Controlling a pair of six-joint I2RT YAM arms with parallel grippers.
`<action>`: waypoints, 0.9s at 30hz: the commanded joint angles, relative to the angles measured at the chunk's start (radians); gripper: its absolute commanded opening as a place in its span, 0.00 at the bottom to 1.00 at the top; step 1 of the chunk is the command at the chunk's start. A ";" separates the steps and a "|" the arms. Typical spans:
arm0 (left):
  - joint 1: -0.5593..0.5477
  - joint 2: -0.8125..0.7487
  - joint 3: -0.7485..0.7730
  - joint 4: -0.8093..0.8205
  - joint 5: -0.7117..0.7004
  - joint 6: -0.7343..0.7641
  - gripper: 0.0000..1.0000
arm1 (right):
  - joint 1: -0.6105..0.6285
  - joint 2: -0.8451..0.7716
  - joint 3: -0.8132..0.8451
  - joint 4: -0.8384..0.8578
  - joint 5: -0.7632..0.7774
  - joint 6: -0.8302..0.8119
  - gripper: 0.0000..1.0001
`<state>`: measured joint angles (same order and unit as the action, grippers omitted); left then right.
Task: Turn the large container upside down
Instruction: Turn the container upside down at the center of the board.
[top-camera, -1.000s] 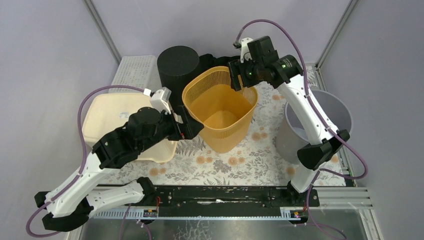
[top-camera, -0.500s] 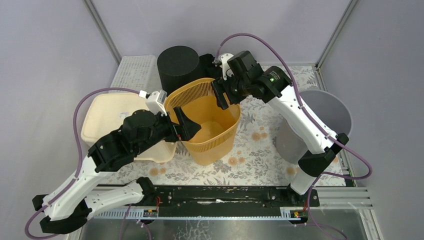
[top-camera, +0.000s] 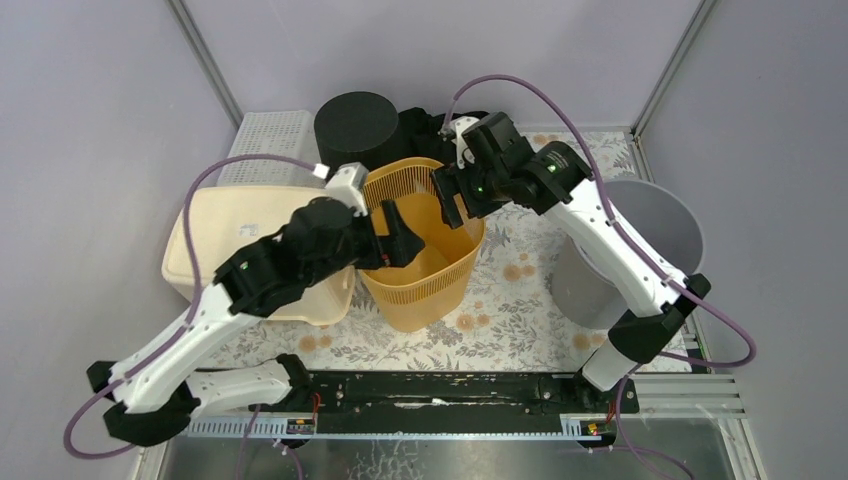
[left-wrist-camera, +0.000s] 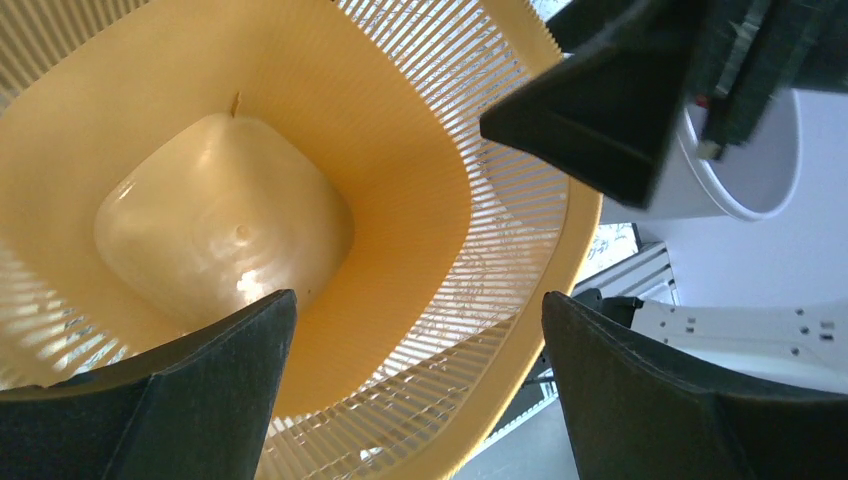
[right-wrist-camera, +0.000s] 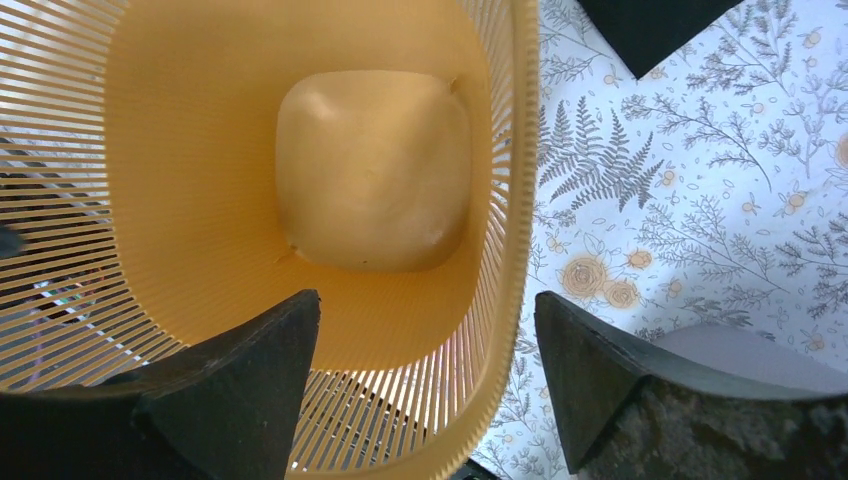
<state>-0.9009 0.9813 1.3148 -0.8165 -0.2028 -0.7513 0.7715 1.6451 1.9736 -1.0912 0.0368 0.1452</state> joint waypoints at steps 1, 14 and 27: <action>0.008 0.117 0.097 0.058 0.020 0.012 1.00 | 0.005 -0.097 0.020 0.016 0.071 0.049 0.87; 0.039 0.328 0.205 0.262 0.017 -0.176 1.00 | -0.089 -0.221 -0.041 0.144 0.255 0.106 0.78; 0.104 0.524 0.313 0.287 -0.042 -0.492 1.00 | -0.280 -0.345 -0.232 0.232 0.086 0.099 0.74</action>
<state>-0.8093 1.4158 1.5394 -0.5533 -0.1955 -1.1118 0.5194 1.3521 1.7737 -0.9237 0.1745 0.2447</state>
